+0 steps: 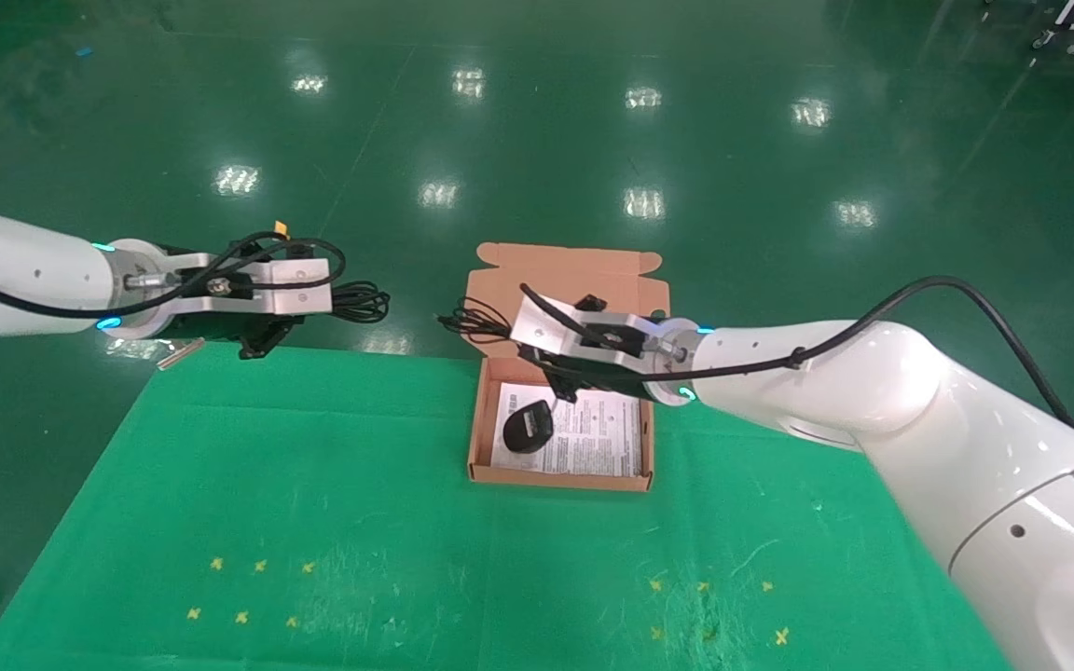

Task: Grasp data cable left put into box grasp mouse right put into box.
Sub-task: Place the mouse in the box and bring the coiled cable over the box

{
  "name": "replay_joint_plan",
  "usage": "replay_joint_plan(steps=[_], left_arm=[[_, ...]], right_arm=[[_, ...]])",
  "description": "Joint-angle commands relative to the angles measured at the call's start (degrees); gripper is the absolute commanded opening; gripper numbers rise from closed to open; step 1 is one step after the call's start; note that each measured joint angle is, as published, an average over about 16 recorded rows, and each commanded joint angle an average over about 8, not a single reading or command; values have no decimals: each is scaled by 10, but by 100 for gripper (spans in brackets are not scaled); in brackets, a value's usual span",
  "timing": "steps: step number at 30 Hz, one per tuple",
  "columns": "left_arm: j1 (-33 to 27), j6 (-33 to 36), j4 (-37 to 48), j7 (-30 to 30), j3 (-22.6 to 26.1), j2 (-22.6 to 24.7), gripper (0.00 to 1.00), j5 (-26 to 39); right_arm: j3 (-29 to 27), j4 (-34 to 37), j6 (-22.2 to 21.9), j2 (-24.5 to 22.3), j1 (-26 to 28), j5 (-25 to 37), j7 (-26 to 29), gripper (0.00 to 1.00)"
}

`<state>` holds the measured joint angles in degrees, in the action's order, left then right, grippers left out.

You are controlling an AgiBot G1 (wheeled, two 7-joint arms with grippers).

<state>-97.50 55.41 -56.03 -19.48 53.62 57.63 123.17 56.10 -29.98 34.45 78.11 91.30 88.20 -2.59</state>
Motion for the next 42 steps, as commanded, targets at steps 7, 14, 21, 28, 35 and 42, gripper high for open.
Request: replay_joint_plan(steps=[7, 14, 21, 28, 35, 42], left_arm=[[0, 0, -1, -1, 0, 0, 0, 0], [0, 0, -1, -1, 0, 0, 0, 1], [2, -1, -1, -1, 1, 2, 0, 0], [13, -16, 11, 12, 5, 25, 0, -6], [32, -55, 50, 50, 4, 67, 0, -32], [61, -118, 107, 109, 2, 123, 0, -67]], right_arm=[[41, 32, -10, 1, 0, -18, 33, 0], [66, 38, -16, 2, 0, -31, 52, 63], [69, 28, -16, -7, -2, -36, 53, 100], [76, 12, -11, -23, -3, -35, 62, 100], [77, -2, -6, -51, 1, -33, 64, 100], [76, -37, -6, -104, 5, -26, 64, 100]])
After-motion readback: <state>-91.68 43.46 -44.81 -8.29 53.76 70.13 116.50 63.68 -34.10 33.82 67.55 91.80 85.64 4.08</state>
